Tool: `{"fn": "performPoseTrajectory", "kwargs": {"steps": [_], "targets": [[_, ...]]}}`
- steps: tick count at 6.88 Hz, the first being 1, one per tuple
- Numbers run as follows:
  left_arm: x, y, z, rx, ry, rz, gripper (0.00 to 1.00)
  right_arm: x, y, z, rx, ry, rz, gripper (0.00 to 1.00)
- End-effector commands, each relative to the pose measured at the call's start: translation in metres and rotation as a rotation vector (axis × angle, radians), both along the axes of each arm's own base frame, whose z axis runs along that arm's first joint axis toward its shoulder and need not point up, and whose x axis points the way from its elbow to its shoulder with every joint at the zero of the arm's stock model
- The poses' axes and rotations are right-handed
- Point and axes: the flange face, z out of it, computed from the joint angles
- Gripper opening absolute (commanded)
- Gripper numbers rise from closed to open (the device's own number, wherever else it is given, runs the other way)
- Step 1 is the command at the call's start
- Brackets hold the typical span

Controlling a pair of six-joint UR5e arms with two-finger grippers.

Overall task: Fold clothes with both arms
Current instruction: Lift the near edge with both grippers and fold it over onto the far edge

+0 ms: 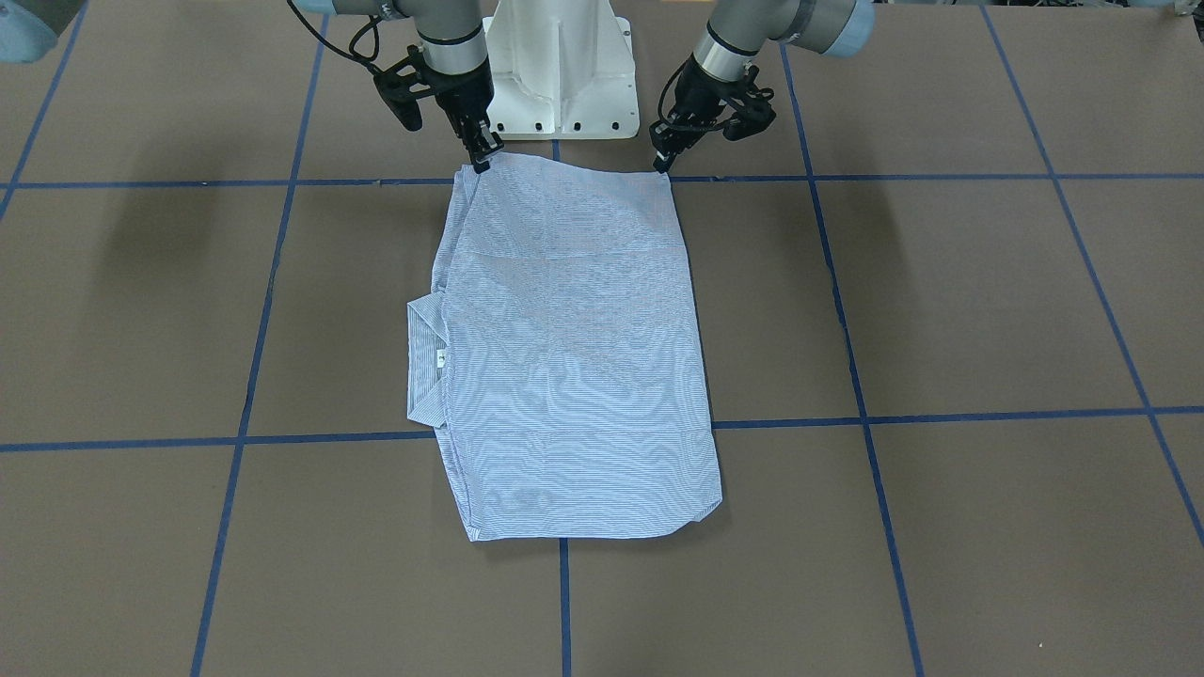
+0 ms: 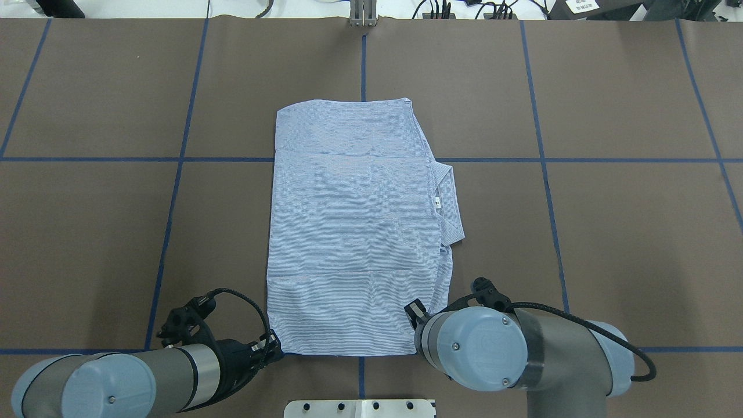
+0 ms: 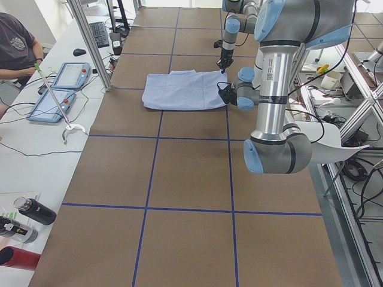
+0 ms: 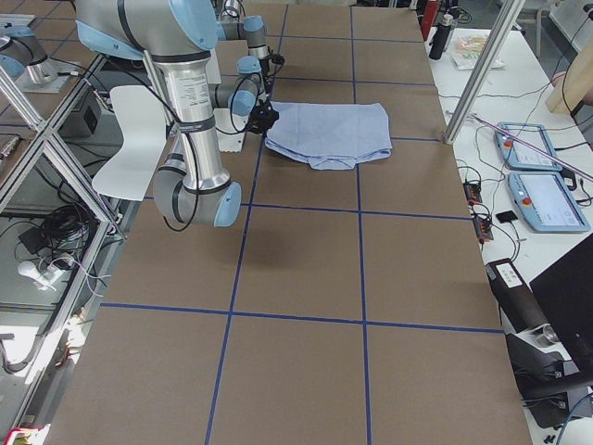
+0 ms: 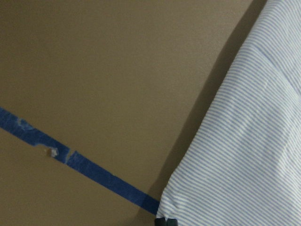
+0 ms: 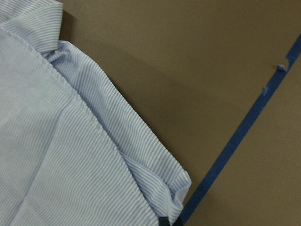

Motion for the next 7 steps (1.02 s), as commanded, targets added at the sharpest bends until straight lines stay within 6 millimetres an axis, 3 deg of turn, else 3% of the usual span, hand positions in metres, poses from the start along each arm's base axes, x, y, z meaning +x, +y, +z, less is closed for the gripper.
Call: {"fn": "performPoseTrajectory", "kwargs": {"steps": [1,2,4,6,7], "targets": [[-0.045,-0.013,-0.053,0.012,0.020,-0.016,0.00,0.045,-0.027,-0.029,0.010,-0.052,0.065,0.00],[-0.063,-0.067,-0.091,0.071,0.073,-0.043,0.00,0.057,-0.054,-0.037,0.014,-0.063,0.120,0.00],[-0.083,-0.188,-0.114,0.150,-0.003,-0.094,0.00,0.087,-0.126,-0.055,0.026,-0.083,0.218,0.00],[-0.097,-0.280,-0.102,0.168,-0.078,-0.155,0.00,0.096,-0.218,-0.061,0.034,-0.038,0.235,0.00],[-0.102,-0.319,-0.099,0.178,-0.117,-0.191,0.00,0.084,-0.257,-0.061,0.032,0.002,0.229,0.00]]}}
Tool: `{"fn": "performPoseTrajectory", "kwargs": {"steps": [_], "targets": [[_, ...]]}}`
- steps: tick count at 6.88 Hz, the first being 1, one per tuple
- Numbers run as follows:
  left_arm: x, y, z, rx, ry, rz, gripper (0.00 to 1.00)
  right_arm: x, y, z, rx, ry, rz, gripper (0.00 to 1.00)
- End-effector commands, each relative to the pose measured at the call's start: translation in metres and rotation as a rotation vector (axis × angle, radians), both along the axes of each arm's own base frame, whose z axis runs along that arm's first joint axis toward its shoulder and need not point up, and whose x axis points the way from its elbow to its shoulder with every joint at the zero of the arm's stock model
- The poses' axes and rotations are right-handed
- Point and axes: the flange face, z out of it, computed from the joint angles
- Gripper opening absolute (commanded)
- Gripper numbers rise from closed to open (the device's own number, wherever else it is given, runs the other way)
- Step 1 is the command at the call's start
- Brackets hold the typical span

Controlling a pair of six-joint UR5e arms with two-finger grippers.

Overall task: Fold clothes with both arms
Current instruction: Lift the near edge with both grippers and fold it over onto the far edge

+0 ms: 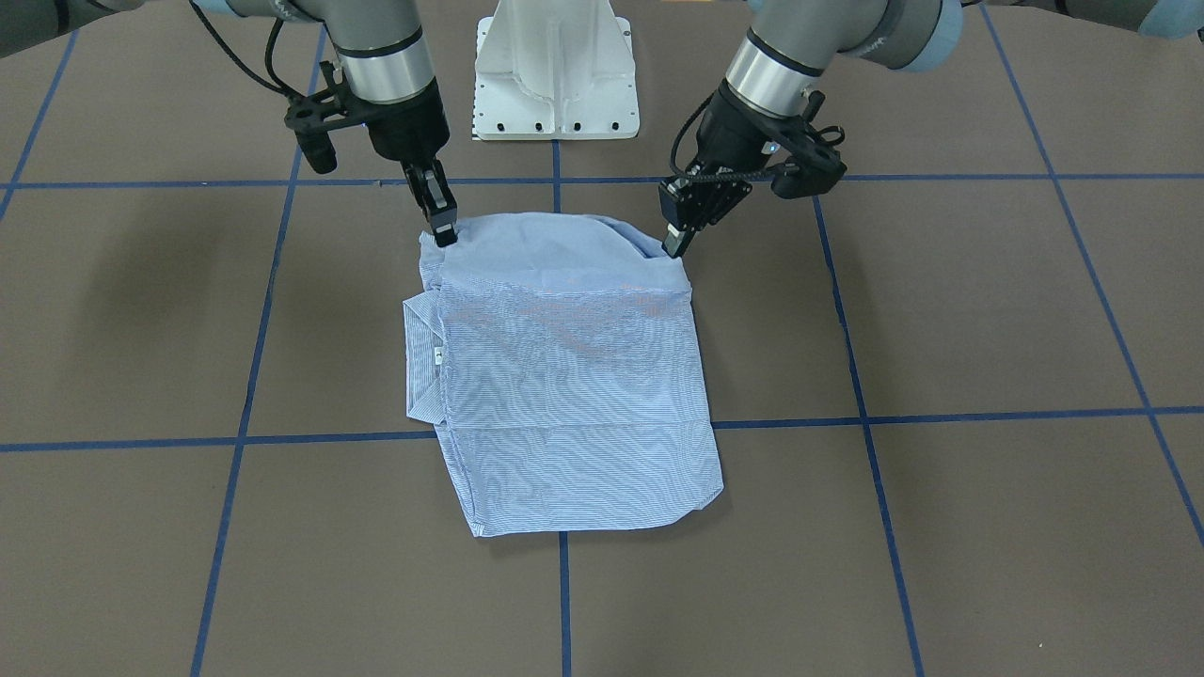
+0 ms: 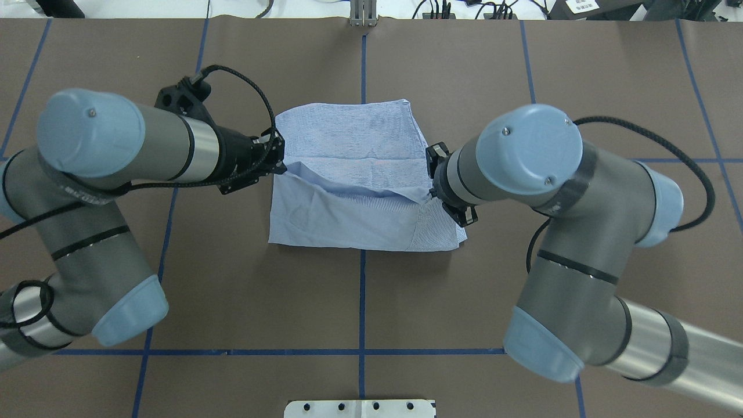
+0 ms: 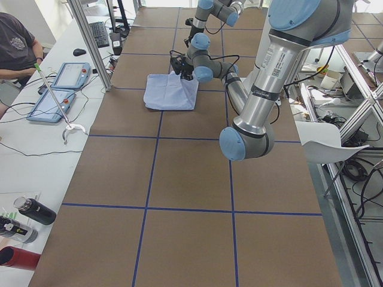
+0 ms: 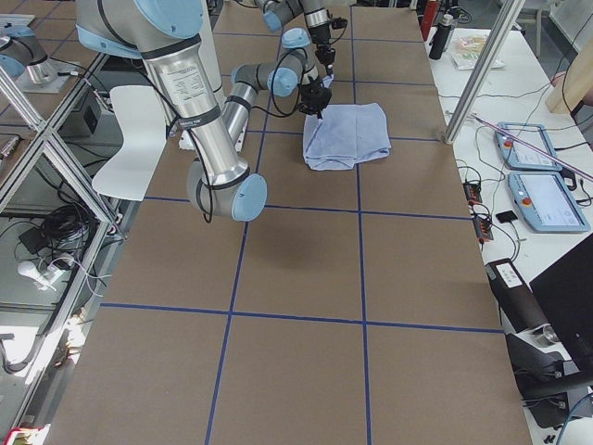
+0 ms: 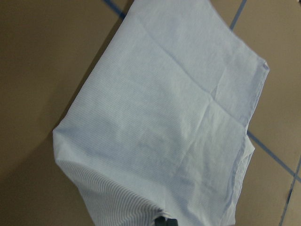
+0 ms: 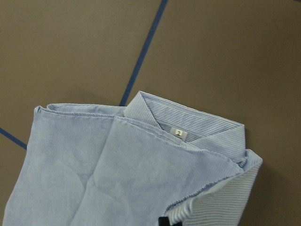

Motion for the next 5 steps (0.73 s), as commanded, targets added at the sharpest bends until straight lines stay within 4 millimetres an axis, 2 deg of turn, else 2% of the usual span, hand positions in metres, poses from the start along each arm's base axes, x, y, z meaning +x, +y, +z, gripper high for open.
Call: {"fn": "performPoseTrajectory", "kwargs": {"steps": [1,2,3,4,5], "targets": [[0.003,-0.081,0.011,0.011,-0.061,-0.060,0.00,-0.023,-0.085,0.003,-0.003,0.095,-0.035,0.00],[0.020,-0.102,0.031,0.023,-0.049,-0.065,0.00,-0.048,-0.125,0.009,0.011,0.094,-0.055,0.00],[0.032,-0.121,0.046,0.020,-0.053,-0.074,0.00,-0.063,-0.150,0.029,0.020,0.077,-0.058,0.00],[0.038,-0.131,0.059,0.019,-0.056,-0.078,0.00,-0.077,-0.166,0.038,0.048,0.099,-0.089,0.00],[0.054,-0.147,0.067,0.019,-0.061,-0.079,0.00,-0.092,-0.184,0.041,0.041,0.136,-0.112,0.00]]}}
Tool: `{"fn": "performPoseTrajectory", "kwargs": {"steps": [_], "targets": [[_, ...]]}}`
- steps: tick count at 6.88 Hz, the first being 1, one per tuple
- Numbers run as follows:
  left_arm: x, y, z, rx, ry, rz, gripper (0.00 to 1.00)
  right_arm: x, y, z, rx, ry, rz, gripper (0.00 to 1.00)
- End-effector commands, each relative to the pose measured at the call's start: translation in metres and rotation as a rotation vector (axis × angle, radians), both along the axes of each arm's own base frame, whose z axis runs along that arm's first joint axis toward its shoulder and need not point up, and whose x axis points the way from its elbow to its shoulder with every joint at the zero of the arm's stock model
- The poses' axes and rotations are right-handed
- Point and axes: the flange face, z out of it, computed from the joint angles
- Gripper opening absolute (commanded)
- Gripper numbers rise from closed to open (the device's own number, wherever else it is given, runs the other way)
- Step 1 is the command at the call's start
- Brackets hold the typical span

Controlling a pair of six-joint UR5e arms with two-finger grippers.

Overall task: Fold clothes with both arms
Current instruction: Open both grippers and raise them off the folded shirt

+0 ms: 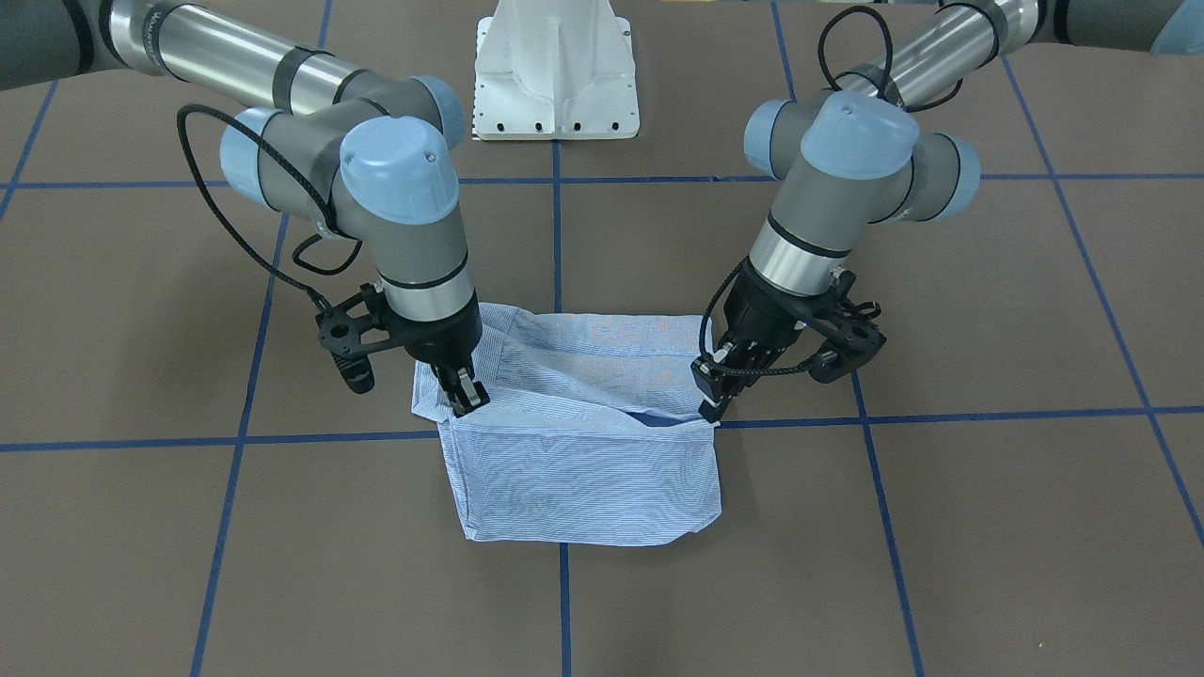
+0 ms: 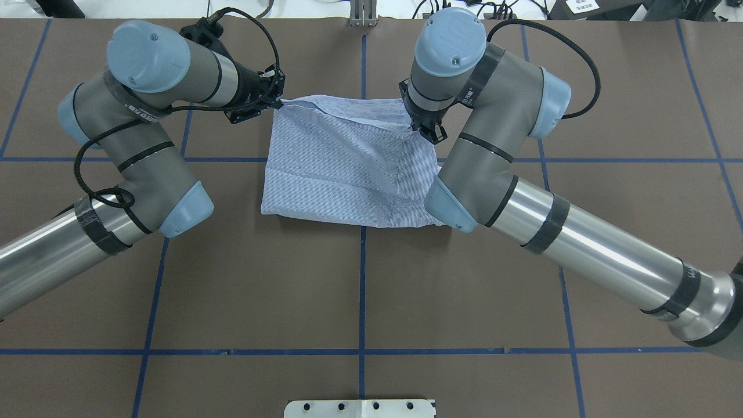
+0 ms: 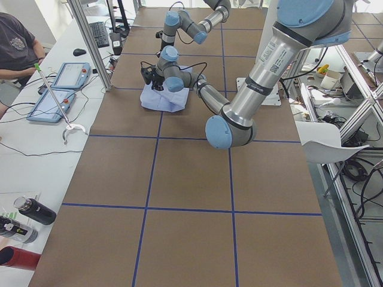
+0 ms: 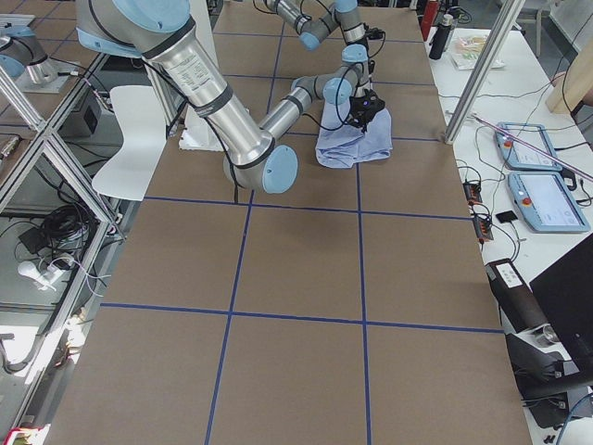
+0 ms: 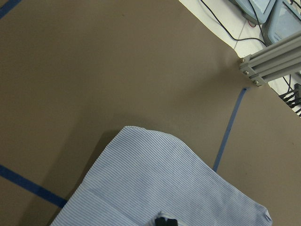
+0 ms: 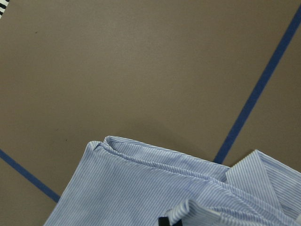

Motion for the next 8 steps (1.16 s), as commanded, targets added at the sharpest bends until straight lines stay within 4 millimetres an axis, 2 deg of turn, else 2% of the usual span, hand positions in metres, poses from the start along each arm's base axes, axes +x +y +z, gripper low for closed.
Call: {"fn": "performPoseTrajectory", "kwargs": {"steps": [1,2,3,4,5,7,8], "targets": [[0.029,-0.034,0.028,0.009,0.001,-0.007,0.00,-0.017,-0.039,0.019,0.032,0.035,-0.043,0.00],[0.037,-0.046,0.045,0.024,0.002,-0.025,0.00,-0.021,-0.052,0.038,0.037,0.035,-0.075,0.05],[0.048,-0.066,0.044,0.027,-0.029,-0.070,0.00,-0.018,-0.079,0.040,0.048,0.017,-0.092,0.43],[0.032,-0.084,0.049,0.087,-0.084,-0.072,0.40,-0.011,-0.104,0.033,0.076,0.009,-0.131,0.99],[0.027,-0.089,0.052,0.109,-0.107,-0.064,0.97,0.010,-0.120,0.034,0.115,0.020,-0.157,1.00],[0.013,-0.094,0.050,0.118,-0.098,-0.073,0.98,0.047,-0.142,0.031,0.141,0.004,-0.192,1.00],[0.002,-0.093,0.041,0.150,-0.088,-0.061,0.98,0.055,-0.145,0.032,0.162,0.008,-0.212,1.00]]}}
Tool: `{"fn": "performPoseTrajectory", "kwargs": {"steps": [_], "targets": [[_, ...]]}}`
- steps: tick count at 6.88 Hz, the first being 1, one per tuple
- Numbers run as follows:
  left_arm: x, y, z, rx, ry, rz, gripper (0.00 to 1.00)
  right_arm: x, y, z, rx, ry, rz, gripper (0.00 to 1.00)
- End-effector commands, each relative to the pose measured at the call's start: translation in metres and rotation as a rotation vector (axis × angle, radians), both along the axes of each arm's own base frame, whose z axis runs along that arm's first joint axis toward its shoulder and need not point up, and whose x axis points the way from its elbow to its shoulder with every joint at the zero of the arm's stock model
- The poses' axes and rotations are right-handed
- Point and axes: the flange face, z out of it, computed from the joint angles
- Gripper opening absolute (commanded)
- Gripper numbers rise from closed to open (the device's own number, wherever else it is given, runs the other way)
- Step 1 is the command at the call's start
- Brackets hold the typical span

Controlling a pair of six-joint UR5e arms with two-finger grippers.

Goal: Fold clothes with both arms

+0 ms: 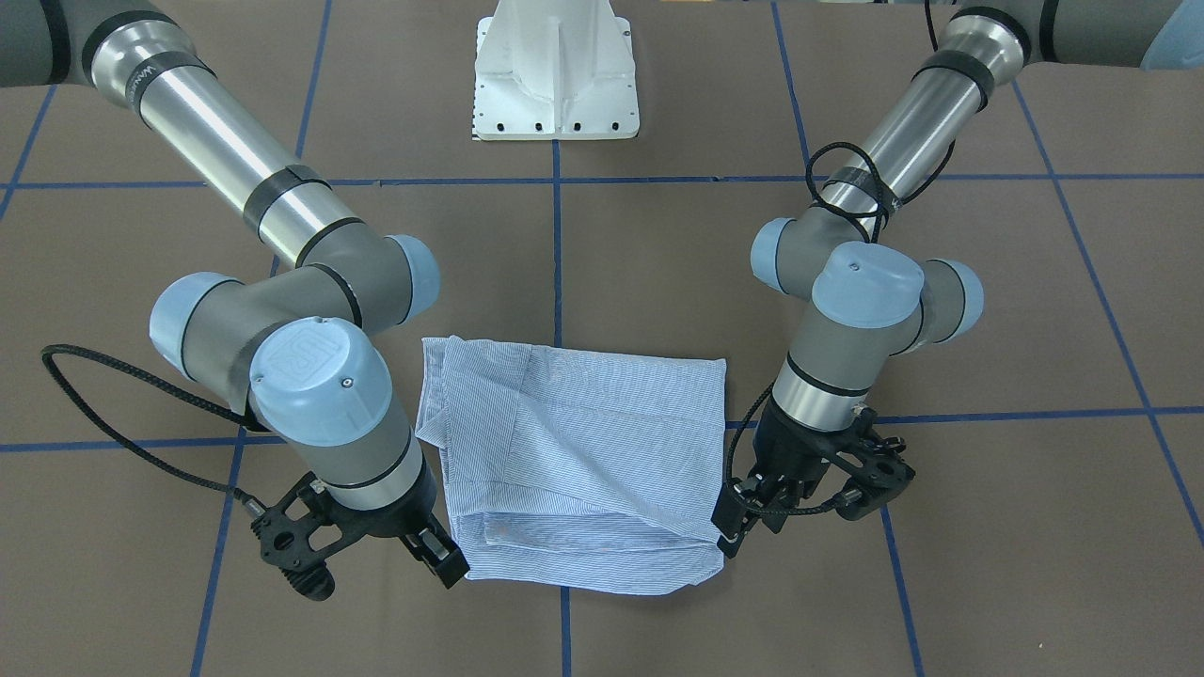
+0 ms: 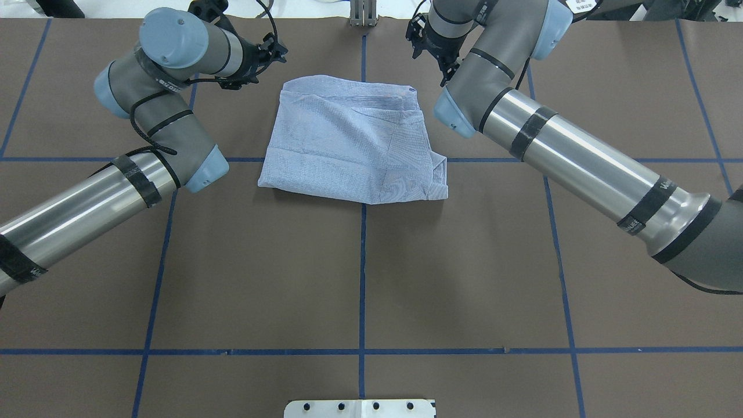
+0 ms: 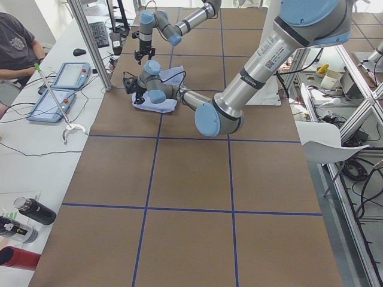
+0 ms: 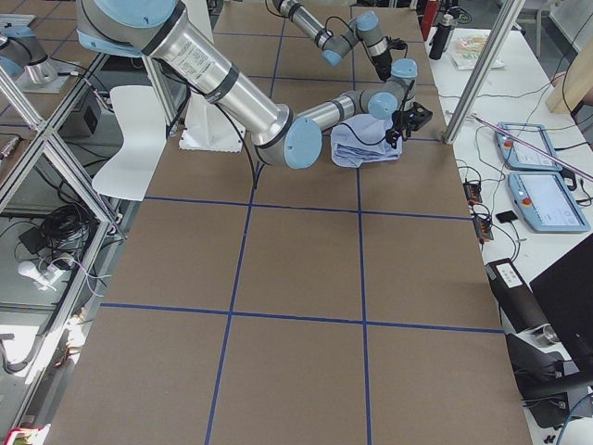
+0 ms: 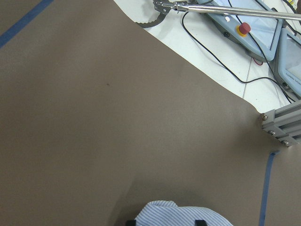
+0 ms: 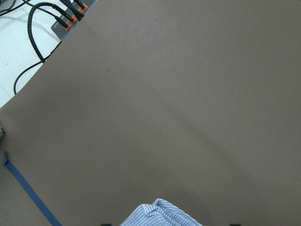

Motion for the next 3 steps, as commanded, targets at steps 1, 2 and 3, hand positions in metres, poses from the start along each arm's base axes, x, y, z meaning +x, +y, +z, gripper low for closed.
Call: {"fn": "performPoseTrajectory", "kwargs": {"steps": [1,2,3], "targets": [[-0.025,0.014,0.004,0.044,0.012,0.119,0.98,0.034,-0.012,0.012,0.033,-0.009,-0.077,1.00],[-0.059,0.029,0.013,0.122,-0.011,0.202,0.98,0.069,-0.004,0.044,0.097,-0.004,-0.139,1.00],[-0.095,0.052,0.038,0.238,-0.075,0.286,0.99,0.118,-0.003,0.086,0.126,0.004,-0.190,1.00]]}}
